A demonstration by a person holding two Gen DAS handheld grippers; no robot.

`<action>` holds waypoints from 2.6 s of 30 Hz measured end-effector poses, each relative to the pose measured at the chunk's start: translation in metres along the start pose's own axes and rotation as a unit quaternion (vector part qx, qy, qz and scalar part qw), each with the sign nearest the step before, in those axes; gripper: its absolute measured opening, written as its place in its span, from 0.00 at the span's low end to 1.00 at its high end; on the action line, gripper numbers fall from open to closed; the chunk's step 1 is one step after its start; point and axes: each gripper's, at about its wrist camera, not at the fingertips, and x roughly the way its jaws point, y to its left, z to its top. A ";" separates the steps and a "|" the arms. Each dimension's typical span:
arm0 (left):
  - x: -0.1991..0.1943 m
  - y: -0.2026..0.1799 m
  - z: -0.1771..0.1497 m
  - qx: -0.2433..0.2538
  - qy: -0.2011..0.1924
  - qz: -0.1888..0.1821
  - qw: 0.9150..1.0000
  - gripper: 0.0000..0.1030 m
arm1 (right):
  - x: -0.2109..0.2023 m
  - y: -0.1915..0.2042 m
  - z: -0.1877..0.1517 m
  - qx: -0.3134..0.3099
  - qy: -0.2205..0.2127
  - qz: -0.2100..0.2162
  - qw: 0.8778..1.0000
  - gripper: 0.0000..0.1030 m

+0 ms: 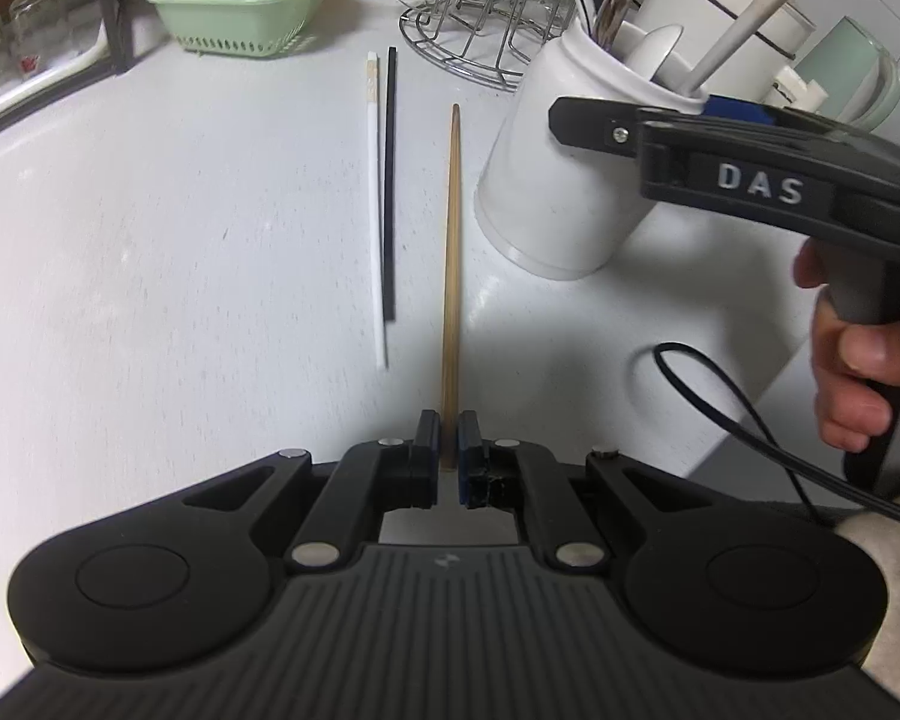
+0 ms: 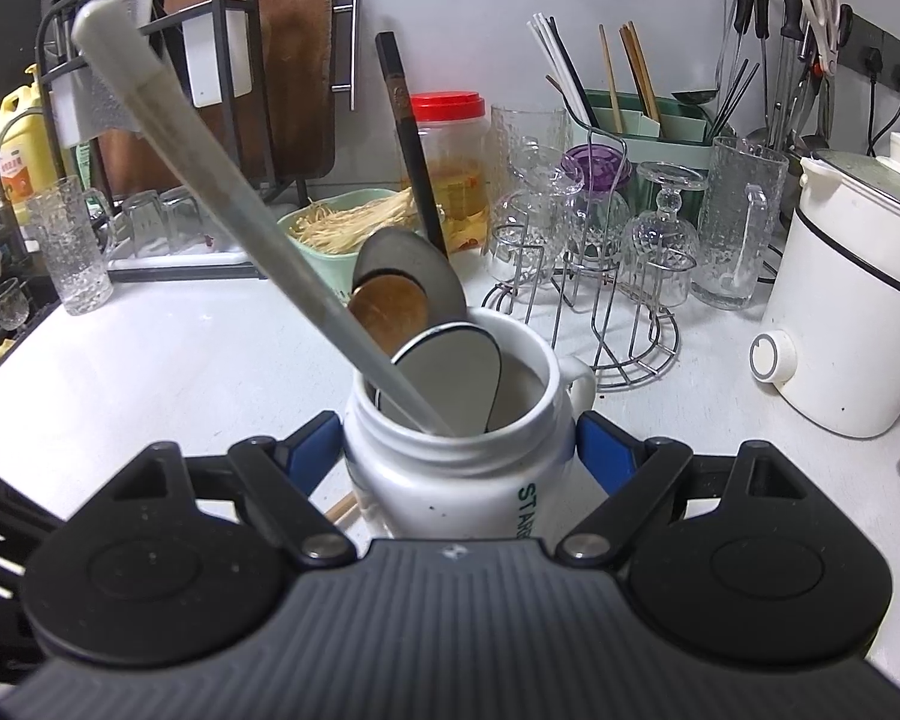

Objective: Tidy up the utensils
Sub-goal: 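Close the left tool on the wooden chopstick, then lift the wooden chopstick and carry it over the mug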

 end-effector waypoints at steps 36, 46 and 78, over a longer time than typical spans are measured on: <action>-0.022 0.020 -0.088 -0.125 0.062 -0.024 0.990 0.21 | -0.018 0.008 -0.012 -0.015 0.004 0.024 1.000 0.85; -0.003 0.020 -0.078 -0.126 0.077 -0.028 0.989 0.17 | -0.019 0.009 -0.013 -0.021 0.002 0.023 1.000 0.85; -0.193 0.028 0.058 -0.013 0.098 -0.054 0.994 0.07 | -0.005 0.020 -0.004 -0.004 0.014 -0.001 1.000 0.85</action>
